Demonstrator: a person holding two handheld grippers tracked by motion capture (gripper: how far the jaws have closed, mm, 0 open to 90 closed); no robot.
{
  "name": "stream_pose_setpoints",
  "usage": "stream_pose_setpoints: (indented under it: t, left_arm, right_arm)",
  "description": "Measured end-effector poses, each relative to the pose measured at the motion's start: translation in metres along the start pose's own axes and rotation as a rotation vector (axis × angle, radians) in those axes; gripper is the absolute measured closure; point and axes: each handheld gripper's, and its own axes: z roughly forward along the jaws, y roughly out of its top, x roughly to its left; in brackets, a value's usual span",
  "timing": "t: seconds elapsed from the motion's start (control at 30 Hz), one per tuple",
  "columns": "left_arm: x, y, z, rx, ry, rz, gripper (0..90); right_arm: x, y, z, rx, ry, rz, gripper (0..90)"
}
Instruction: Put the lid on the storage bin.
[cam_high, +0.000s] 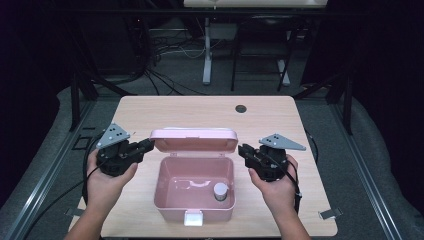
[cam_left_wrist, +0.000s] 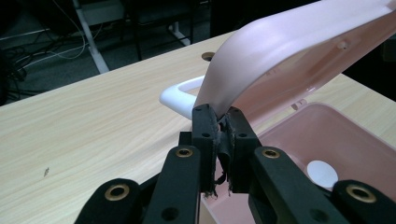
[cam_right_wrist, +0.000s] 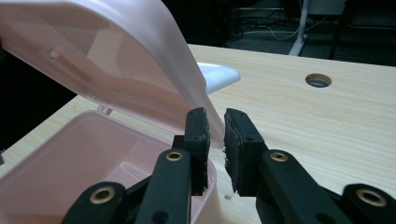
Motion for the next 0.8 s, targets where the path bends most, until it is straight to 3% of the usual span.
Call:
stream_pose_setpoints:
  t: [0.23, 0.8]
  left_arm:
    - [0.000, 0.000, -0.006, -0.003, -0.015, -0.002, 84.9]
    - [-0.003, -0.006, -0.013, 0.028, -0.052, 0.012, 82.6]
  right_arm:
    - [0.000, -0.003, -0.001, -0.017, -0.003, 0.006, 78.3]
    - [-0.008, -0.017, 0.003, 0.009, 0.002, 0.020, 74.4]
